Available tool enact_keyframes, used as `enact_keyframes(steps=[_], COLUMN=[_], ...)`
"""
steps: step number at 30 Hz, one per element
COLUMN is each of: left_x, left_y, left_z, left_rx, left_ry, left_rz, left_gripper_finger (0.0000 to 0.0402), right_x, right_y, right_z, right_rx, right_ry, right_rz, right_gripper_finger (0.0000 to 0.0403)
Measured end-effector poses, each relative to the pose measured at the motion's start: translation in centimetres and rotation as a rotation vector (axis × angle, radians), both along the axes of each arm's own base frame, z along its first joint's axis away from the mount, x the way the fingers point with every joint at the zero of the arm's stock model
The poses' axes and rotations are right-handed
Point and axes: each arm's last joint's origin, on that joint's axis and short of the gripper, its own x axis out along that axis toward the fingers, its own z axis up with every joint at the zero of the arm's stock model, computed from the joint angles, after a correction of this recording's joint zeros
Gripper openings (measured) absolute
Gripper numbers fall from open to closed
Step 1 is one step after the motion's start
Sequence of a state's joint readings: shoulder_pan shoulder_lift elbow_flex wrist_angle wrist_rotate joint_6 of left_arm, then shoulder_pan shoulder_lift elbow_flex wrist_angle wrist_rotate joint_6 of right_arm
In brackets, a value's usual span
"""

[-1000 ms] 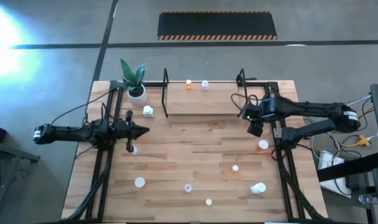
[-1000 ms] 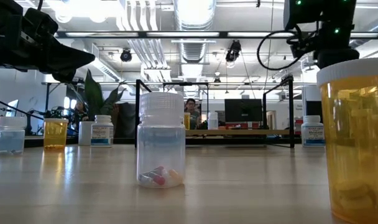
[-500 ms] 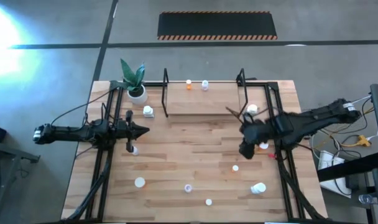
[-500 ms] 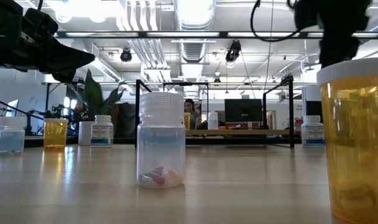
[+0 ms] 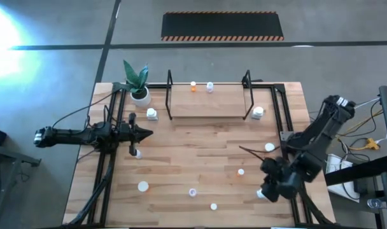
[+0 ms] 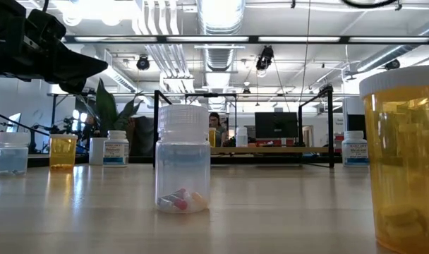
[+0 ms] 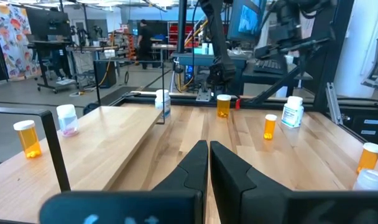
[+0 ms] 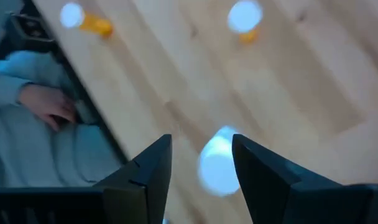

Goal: Pick and place medicine bottles onto shelf by color
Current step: Put the bottom white pill bottle on the shelf

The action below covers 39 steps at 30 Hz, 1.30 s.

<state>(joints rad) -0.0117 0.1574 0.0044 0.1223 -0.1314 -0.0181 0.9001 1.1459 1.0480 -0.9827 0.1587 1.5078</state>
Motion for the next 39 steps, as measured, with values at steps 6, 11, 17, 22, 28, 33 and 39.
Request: enact_keyframes(steps=[6,11,17,22,28,33,39], left_x=[0.0,0.0,0.0,0.0,0.0,0.0,0.0], left_y=[0.0,0.0,0.0,0.0,0.0,0.0,0.0], left_z=[0.0,0.0,0.0,0.0,0.0,0.0,0.0], left_rx=[0.0,0.0,0.0,0.0,0.0,0.0,0.0], left_ry=[0.0,-0.001,-0.001,-0.001,-0.001,0.0,0.0], left_rz=[0.0,0.0,0.0,0.0,0.0,0.0,0.0], left_gripper_finger=[0.0,0.0,0.0,0.0,0.0,0.0,0.0], right_x=[-0.4,-0.8,-0.8,-0.3,0.8,1.2,1.4], right_y=[1.0,1.4,1.6,2.4,3.9,4.3,4.6], right_z=[-0.2,-1.4,-4.0,-5.5,-6.8,-7.8,-8.1], right_rx=[-0.036,-0.083,-0.235,-0.29,-0.286,-0.315,-0.33], right_ry=[0.095,0.248,0.313,0.312,0.247,0.261,0.238], right_rz=[0.07,0.288,0.716,0.907,1.032,1.039,1.036], right_gripper_finger=[0.0168,0.022,0.0299,0.034,0.0335,0.0325,0.0324])
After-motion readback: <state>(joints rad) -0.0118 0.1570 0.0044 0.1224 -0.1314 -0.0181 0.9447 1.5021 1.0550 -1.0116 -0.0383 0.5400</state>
